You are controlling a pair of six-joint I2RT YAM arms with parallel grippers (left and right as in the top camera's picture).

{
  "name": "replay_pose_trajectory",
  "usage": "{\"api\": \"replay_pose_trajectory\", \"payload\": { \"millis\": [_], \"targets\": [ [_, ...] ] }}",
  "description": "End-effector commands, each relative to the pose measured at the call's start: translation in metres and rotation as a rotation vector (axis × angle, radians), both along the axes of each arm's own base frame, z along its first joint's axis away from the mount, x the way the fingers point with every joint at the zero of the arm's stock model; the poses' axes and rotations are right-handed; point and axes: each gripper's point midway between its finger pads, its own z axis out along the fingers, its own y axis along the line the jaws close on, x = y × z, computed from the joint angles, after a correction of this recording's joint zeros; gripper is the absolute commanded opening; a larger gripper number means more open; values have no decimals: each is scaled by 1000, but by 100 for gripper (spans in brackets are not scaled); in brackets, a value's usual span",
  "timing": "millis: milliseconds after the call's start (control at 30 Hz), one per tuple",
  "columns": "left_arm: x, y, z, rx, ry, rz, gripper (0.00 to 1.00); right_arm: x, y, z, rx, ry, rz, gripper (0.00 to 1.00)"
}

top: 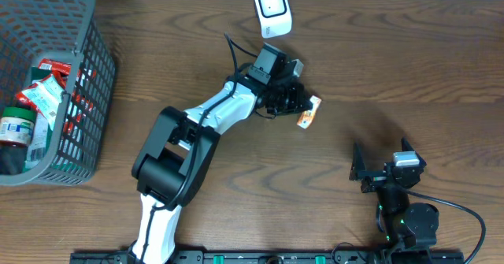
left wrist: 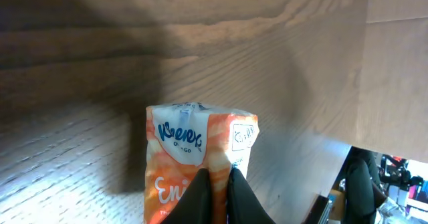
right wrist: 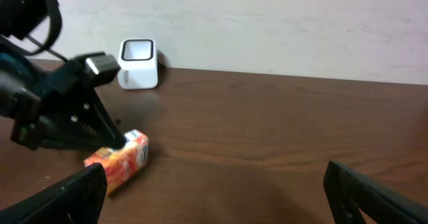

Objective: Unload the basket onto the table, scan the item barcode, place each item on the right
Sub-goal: 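Lower the tissue pack to the table right of the scanner, then open the left gripper to release the tissue pack on the table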

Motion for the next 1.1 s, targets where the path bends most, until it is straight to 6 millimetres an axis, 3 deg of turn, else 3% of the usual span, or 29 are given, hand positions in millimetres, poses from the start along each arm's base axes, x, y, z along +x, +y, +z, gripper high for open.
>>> {"api": "replay_pose_trajectory", "payload": {
  "millis": [0,367,433,533,600,833,1067],
  "targets": [
    [-5,-2,-20,19,50,14,7,0,1,-1,-8,3,4,99],
    [5,3,-21,16,30,33,8,0,1,-1,-8,3,4,99],
    [5,4,-21,16,30,34,14,0,1,-1,-8,3,4,99],
    [5,4,-21,16,30,35,39,0,1,-1,-8,3,4,99],
    [6,4,-20,15,29,36,45,0,1,-1,-8,3,4,99],
    [12,9,-17,12,6,37,61,0,1,-1,-8,3,4,99],
    [27,22,0,107,-107,79,66,0,1,-1,-8,3,4,99]
  ]
}}
